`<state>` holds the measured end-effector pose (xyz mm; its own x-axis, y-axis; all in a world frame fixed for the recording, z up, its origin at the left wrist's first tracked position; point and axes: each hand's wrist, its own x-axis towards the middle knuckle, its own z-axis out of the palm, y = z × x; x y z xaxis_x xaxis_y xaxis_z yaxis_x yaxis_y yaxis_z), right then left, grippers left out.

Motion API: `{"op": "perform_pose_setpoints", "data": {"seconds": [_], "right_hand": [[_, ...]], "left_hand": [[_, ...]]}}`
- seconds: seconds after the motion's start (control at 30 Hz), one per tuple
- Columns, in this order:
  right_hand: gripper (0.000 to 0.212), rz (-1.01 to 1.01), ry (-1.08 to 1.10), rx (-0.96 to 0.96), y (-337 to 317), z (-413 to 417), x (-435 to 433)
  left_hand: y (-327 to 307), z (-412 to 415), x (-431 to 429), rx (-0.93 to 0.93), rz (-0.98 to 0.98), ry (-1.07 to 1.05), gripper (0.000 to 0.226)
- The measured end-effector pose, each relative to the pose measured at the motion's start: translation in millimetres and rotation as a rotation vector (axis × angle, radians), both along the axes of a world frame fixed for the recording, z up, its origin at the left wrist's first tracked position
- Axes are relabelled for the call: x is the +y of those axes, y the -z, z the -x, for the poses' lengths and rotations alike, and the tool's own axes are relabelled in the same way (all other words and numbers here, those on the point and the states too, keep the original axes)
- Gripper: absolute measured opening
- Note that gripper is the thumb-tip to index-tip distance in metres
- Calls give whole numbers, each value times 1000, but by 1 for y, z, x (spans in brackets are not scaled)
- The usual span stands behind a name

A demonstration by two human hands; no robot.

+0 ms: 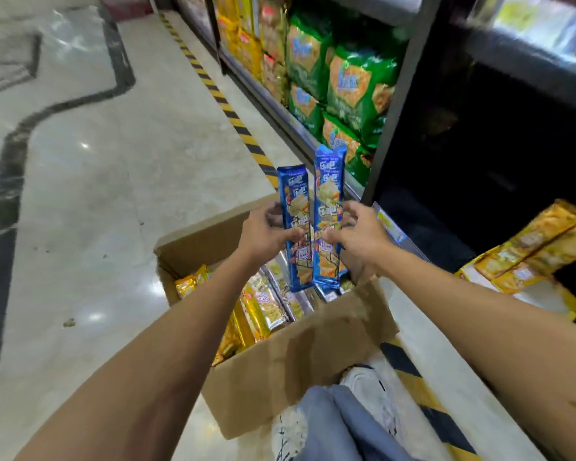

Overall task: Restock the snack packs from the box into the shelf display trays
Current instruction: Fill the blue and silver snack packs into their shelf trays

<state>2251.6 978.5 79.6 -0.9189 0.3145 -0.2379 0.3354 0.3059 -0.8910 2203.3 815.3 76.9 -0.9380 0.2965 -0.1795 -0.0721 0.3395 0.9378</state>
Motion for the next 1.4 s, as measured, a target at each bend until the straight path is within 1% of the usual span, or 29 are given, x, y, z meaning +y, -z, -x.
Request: {"op": "perform_pose_setpoints", "data": {"seconds": [0.1,0.17,0.27,0.4,0.47,0.57,0.7,0.73,0.8,0.87,0.97,1.1,1.27,1.33,1.4], "right_hand": [[43,-32,16,36,-46,-35,-4],[51,-64,23,71,-73,-58,-5],[41,-112,27,130,-112,-96,-6],[32,-214,111,153,-157,-158,3],[35,-238,178,149,-175,-192,12],[41,-241,278,135,-192,-249,29],[53,-254,413,94,-199,-315,53],[51,-259,443,92,-199,-331,59],[40,-260,502,81,-198,-363,72],[36,-275,551,64,-194,-393,86],[40,-318,637,24,-186,-440,104],[39,-314,746,-15,-166,-502,130],[42,-255,881,-60,-136,-574,152],[42,-237,940,-88,-123,-601,158],[46,-227,1000,-117,-112,-628,163]], "left_hand": [[-45,-26,-7,3,-24,29,51],[-74,-44,-8,21,-39,34,46],[-115,-76,-2,59,-48,88,35],[-151,-120,16,110,-85,195,38],[-164,-143,29,124,-114,264,38],[-180,-182,51,120,-161,377,30],[-186,-220,85,112,-169,480,32],[-186,-230,96,108,-169,519,32],[-186,-252,118,89,-177,600,29],[-184,-273,141,68,-178,678,28],[-176,-308,175,44,-152,777,31],[-160,-358,216,19,-133,912,38],[-138,-416,265,40,-89,1045,41],[-130,-439,283,22,-78,1109,40],[-121,-461,299,-7,-81,1166,39]]}}
